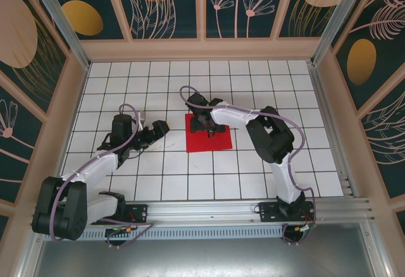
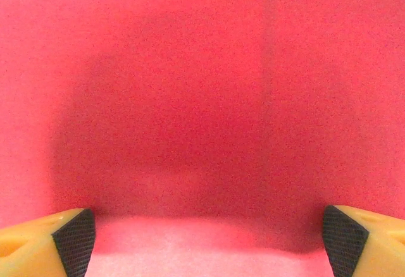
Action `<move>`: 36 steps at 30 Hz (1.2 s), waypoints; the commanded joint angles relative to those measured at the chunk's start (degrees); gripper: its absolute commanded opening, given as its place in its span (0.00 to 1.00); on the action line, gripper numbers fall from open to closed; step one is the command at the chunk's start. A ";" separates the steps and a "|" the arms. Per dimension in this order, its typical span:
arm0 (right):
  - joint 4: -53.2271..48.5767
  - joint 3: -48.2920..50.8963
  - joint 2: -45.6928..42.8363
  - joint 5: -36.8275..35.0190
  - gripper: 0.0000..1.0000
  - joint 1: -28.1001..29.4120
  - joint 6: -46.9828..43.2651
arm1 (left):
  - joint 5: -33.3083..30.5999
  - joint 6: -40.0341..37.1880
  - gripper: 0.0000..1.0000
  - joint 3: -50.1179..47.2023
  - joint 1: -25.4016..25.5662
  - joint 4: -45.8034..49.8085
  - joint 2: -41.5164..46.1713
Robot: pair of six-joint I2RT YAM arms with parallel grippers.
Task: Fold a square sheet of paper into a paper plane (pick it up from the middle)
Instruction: Fold the square sheet of paper in half at the center of the table.
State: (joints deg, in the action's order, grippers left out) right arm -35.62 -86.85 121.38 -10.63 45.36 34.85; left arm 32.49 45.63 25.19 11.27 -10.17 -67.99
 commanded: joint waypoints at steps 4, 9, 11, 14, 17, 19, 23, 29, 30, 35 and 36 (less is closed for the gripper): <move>-2.57 2.56 4.87 3.03 0.91 -0.07 0.22 | -0.36 -1.48 0.99 1.04 0.33 0.86 -0.02; -2.79 1.59 4.78 2.99 0.89 -0.10 0.22 | -0.41 -1.52 0.99 0.84 0.33 1.13 0.00; -3.01 1.01 4.67 2.74 0.89 -0.10 0.45 | -0.26 -1.63 0.99 0.91 0.33 1.21 -0.02; -2.35 0.28 3.71 3.05 0.86 -0.10 0.40 | -0.38 -1.68 0.99 0.91 0.32 1.30 0.15; -1.65 -0.29 1.87 3.08 0.78 -0.17 0.74 | -0.38 -1.68 0.99 1.09 0.30 1.61 0.18; -1.22 -0.45 0.48 2.81 0.69 -0.44 0.96 | -0.41 -1.79 0.99 1.06 0.33 1.78 0.30; -0.75 0.05 -2.02 2.56 0.52 -1.23 1.34 | -0.63 -1.77 0.99 0.90 0.33 2.00 0.56; 2.43 2.36 -7.74 4.52 0.43 -1.78 2.13 | -0.73 -1.67 0.99 0.86 0.34 2.09 0.75; 3.69 3.16 -9.00 5.63 0.43 -1.98 2.54 | -0.78 -1.62 0.99 0.91 0.32 2.09 0.75; 15.28 9.78 -16.62 16.25 0.40 -4.15 5.97 | -0.70 -1.49 0.99 1.13 0.34 2.16 0.71; 19.68 12.12 -18.36 19.40 0.40 -4.82 7.25 | -0.70 -1.41 0.99 1.17 0.33 2.18 0.75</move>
State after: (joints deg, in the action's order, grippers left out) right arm -26.48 -78.87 108.57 -0.14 42.28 38.50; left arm 32.29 45.06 25.19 11.27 -8.73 -67.99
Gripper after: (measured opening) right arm 0.399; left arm 0.987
